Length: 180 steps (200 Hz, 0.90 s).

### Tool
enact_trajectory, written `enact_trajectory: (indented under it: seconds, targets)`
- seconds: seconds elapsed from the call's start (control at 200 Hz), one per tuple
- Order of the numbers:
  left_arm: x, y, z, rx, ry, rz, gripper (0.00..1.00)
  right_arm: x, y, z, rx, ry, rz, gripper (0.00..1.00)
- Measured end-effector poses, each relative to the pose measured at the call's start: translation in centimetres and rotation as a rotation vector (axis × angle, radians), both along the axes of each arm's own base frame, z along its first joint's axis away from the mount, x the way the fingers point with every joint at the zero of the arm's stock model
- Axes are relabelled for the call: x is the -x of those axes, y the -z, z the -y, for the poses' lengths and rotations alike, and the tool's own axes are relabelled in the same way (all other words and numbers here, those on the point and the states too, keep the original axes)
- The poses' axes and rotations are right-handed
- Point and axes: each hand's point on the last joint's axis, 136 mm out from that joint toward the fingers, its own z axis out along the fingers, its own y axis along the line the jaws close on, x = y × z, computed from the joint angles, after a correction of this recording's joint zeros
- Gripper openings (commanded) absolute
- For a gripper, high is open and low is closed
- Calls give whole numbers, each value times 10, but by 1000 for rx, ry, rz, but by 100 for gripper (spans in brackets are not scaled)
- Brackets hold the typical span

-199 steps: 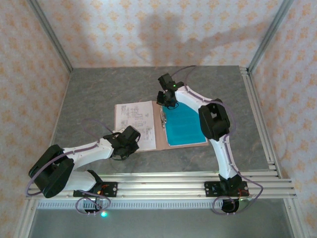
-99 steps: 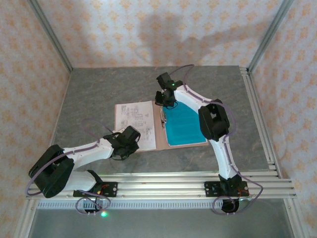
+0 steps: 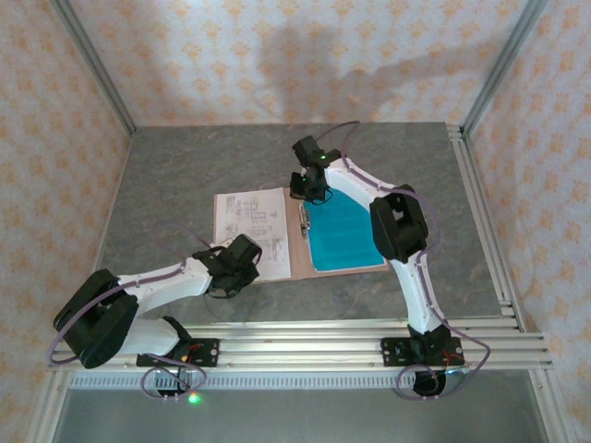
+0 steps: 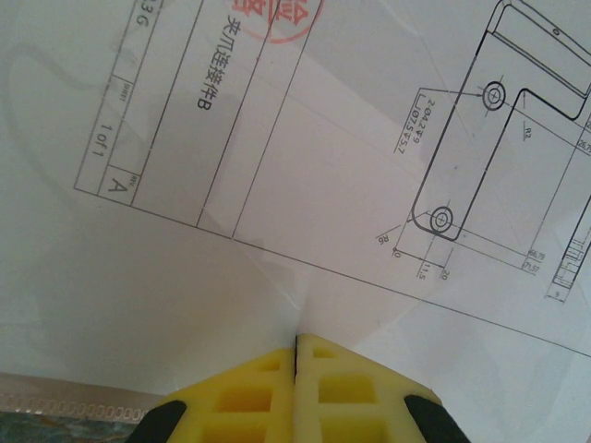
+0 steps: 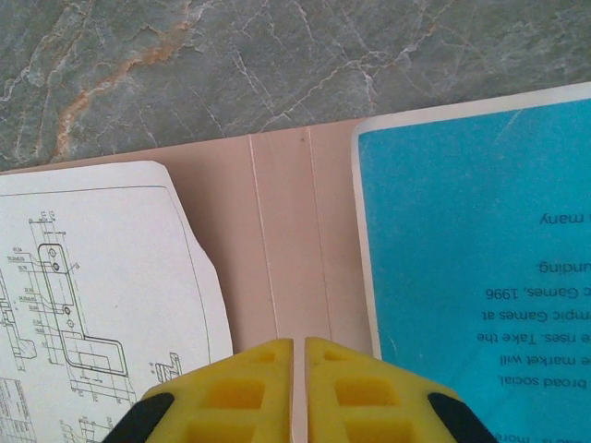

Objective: Put the files into the folder

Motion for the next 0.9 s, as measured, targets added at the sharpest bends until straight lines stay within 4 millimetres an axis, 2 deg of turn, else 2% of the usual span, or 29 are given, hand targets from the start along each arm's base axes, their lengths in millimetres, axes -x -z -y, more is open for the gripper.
enact_trajectory:
  seconds: [0.355,0.726,0.901]
  targets:
    - [0,0,0,4,-11,-1,0,3,-4,-4,-21,-17,-12,11]
    - [-1,0,1,8,-14,1,0,34,-6,4,-64,-26,-44,11]
    - [-1,0,1,10,-16,2,0,36,-14,12,-63,5,-15,13]
